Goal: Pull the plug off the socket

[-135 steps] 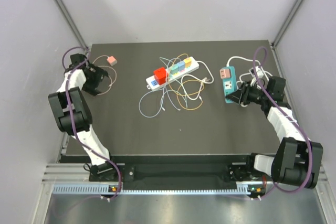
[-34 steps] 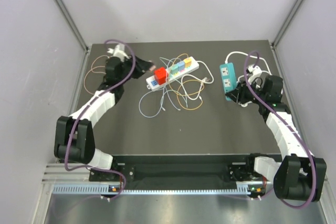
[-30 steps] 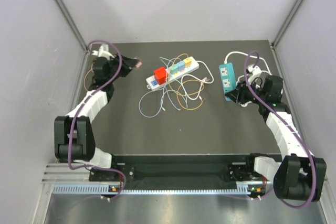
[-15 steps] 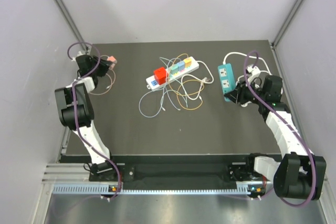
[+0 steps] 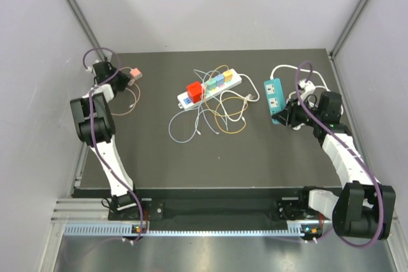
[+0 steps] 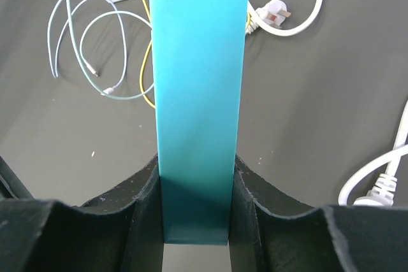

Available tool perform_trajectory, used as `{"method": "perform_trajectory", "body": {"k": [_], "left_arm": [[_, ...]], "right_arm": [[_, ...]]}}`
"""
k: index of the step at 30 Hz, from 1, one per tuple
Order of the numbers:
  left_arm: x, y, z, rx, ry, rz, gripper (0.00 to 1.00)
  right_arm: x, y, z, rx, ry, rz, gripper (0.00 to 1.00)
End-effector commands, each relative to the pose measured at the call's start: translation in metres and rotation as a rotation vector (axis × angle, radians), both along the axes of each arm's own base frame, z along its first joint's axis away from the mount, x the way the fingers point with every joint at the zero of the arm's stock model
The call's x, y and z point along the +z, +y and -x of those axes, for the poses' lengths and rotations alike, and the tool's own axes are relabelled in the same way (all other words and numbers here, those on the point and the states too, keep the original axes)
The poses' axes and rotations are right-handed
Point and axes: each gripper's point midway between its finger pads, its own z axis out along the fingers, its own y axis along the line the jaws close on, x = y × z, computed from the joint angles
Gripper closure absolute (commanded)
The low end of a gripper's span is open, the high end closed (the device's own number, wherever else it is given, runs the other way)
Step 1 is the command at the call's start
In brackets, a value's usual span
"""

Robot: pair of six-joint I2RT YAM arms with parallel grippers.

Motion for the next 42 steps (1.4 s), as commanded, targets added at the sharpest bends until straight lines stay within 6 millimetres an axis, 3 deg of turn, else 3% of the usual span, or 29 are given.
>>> {"method": "perform_trajectory", "body": {"k": [1,2,8,11,15,17,18,19,20,22,27,38,41,42], "left_arm": [[0.021,0.018,-0.013,0.028,-0.024,-0.054,0.64],[0.019,0.019,-0.013,0.031,-0.015,-0.052,0.56],[0.037,0.020,-0.017,0.009,-0.036,-0.075,0.44],[0.056,0.020,-0.016,-0.010,-0.070,-0.086,0.41],[0.096,0.015,-0.004,-0.039,-0.134,-0.125,0.37],[0.113,0.008,0.001,-0.069,-0.182,-0.132,0.31],[0.132,0.003,0.007,-0.084,-0.225,-0.138,0.28],[0.127,-0.001,0.014,-0.091,-0.220,-0.127,0.26],[0.135,-0.004,0.016,-0.097,-0.251,-0.121,0.18],[0.143,-0.017,0.032,-0.130,-0.283,-0.098,0.01],[0.156,-0.045,0.070,-0.176,-0.345,-0.018,0.01],[0.147,-0.152,0.139,-0.484,-0.329,0.151,0.01],[0.153,-0.176,0.162,-0.562,-0.309,0.133,0.01],[0.164,-0.185,0.172,-0.589,-0.328,0.114,0.01]], "right_arm": [[0.031,-0.002,-0.015,0.025,-0.126,0.016,1.00],[0.031,-0.002,-0.015,0.025,-0.127,0.017,1.00],[0.034,-0.002,-0.015,0.025,-0.135,0.020,1.00],[0.034,-0.003,-0.014,0.023,-0.139,0.023,1.00],[0.039,-0.004,-0.014,0.022,-0.156,0.029,1.00],[0.040,-0.004,-0.013,0.023,-0.162,0.032,1.00],[0.040,-0.004,-0.013,0.024,-0.162,0.033,1.00],[0.040,-0.005,-0.013,0.025,-0.166,0.035,1.00],[0.039,-0.005,-0.013,0.026,-0.166,0.039,1.00],[0.040,-0.007,-0.013,0.023,-0.167,0.043,1.00],[0.041,-0.019,-0.016,-0.015,-0.166,0.054,1.00],[0.009,-0.073,-0.042,-0.234,-0.003,0.090,1.00],[0.001,-0.077,-0.051,-0.248,0.086,0.061,1.00],[-0.001,-0.076,-0.054,-0.240,0.107,0.049,1.00]]}}
